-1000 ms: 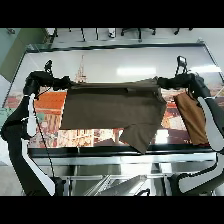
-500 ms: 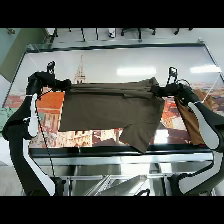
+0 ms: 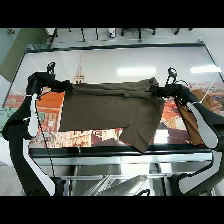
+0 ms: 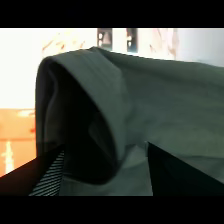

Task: Fold the shirts.

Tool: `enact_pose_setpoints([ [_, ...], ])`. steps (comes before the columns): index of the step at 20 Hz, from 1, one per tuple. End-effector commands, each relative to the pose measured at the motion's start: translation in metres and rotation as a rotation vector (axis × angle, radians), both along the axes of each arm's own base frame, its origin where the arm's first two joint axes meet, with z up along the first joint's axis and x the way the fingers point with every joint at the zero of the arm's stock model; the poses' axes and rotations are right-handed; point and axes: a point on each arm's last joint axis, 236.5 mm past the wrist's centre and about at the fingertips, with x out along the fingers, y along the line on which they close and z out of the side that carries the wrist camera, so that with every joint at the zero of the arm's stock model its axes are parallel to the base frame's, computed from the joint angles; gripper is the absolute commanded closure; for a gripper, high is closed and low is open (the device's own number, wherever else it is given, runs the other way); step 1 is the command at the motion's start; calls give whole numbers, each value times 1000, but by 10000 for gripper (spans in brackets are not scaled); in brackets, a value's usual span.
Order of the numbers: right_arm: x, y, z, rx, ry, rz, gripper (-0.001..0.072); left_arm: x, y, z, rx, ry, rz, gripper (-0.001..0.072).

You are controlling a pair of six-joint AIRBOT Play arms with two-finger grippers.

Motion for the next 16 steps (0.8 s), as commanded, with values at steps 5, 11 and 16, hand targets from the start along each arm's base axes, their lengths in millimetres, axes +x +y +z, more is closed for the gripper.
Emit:
enact_pose_setpoints([
  [5, -17, -9, 47, 32, 11, 13, 365, -26, 13, 51, -13, 68, -56, 158],
  [11, -109, -43, 120, 32, 107, 83, 366, -119, 84, 73, 17, 290, 110, 158],
  [16, -230, -36, 62, 110, 288, 4, 367, -240, 68, 15, -51, 547, 88, 159],
])
